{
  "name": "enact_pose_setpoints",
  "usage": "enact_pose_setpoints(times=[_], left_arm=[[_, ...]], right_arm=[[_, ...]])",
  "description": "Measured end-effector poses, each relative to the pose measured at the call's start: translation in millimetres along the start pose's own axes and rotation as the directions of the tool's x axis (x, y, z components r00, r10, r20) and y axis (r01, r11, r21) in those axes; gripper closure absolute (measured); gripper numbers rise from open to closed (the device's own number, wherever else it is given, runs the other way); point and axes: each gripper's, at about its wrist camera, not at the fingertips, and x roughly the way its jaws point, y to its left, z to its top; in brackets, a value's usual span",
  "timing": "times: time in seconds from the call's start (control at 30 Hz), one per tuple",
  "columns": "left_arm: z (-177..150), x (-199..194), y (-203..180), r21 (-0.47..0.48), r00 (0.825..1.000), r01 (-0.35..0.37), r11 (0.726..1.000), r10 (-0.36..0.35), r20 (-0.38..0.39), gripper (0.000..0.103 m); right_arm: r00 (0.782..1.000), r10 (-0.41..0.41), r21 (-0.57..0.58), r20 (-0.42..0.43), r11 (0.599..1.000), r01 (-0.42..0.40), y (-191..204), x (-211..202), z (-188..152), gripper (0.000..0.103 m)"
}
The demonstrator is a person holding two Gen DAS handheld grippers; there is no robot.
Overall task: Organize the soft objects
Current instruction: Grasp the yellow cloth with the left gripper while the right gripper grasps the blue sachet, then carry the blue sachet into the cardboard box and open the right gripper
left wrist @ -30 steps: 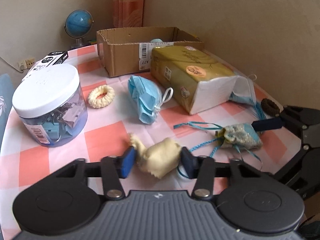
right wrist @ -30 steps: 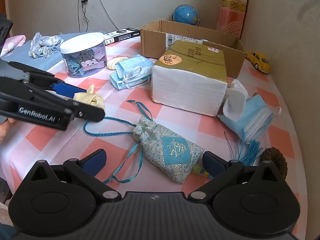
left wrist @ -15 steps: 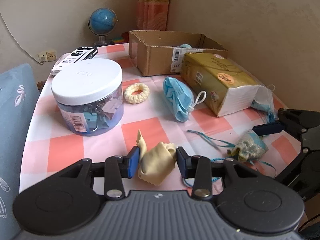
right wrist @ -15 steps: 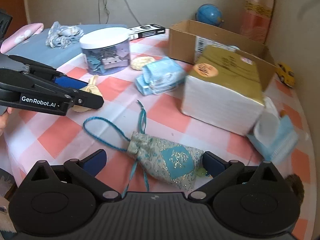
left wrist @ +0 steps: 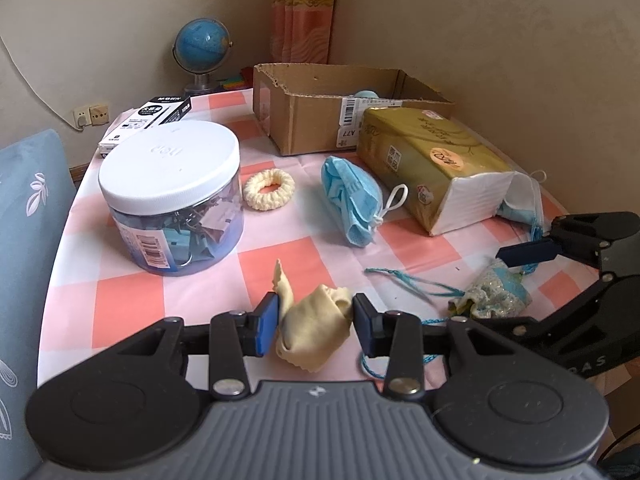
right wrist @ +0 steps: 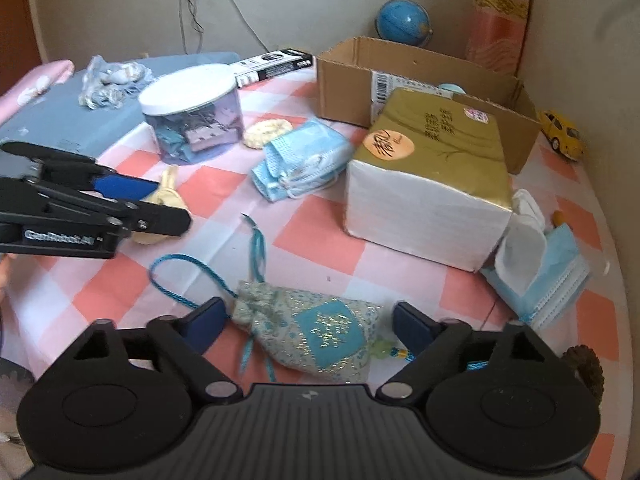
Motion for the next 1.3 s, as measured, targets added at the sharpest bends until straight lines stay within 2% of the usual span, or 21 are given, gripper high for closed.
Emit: enact_pose_setpoints(times=[0.1, 0.23, 0.4, 0.73, 1.0, 1.03, 1.07, 1.1, 1.13, 1.3], left_arm=[[1.0, -1.7, -0.4, 0.006, 1.000, 0.001, 1.000, -0.001, 0.001, 0.064], [2.7, -4.8, -1.1, 0.019, 1.000, 0.008, 1.000, -0.008, -0.003, 0.064], [3.9, -10.2, -2.8, 0.057, 1.000, 0.026, 0.998, -0.025, -0.018, 0.064], [8.9, -26.1, -2.7, 0.129, 0.998, 0.047, 0.991, -0.042, -0.044, 0.064], [11.2, -29.1, -7.3, 0.169, 0.998, 0.061, 0.984, -0.056, -0.034, 0.064], [9.8, -28.2, -7.7, 0.172, 0.998, 0.059, 0.983, -0.054, -0.036, 0.059], [7.6, -25.8, -8.4, 0.176, 0.998, 0.059, 0.983, -0.052, -0.042, 0.046], [5.3, -24.7, -9.1, 0.179, 0.998, 0.058, 0.982, -0.051, -0.045, 0.042], [2.8, -23.9, -10.0, 0.184, 0.998, 0.057, 0.981, -0.049, -0.048, 0.039], [-8.8, -19.1, -10.2, 0.188, 0.996, 0.068, 0.980, -0.055, -0.076, 0.039]], right_arm=[[1.000, -0.015, -0.005, 0.004, 1.000, 0.015, 1.8, -1.8, -1.1, 0.022], [1.000, -0.027, -0.010, 0.003, 1.000, 0.027, 3.1, -5.4, -1.5, 0.038], [1.000, -0.024, -0.017, -0.013, 1.000, 0.024, 2.3, -8.5, -0.8, 0.045], [1.000, -0.017, -0.040, -0.006, 0.999, 0.016, -4.0, -34.9, 6.2, 0.046], [0.998, -0.047, -0.047, 0.039, 0.998, 0.049, -18.1, -64.5, 23.5, 0.046], [0.997, -0.055, -0.050, 0.045, 0.997, 0.058, -19.6, -67.2, 25.4, 0.046], [0.997, -0.059, -0.050, 0.049, 0.997, 0.061, -20.9, -69.4, 26.8, 0.046], [0.997, -0.060, -0.046, 0.053, 0.997, 0.063, -22.5, -70.8, 27.6, 0.046], [0.997, -0.062, -0.042, 0.055, 0.997, 0.064, -23.5, -72.2, 28.0, 0.046], [0.997, -0.060, -0.036, 0.053, 0.997, 0.062, -25.5, -71.0, 27.5, 0.046]])
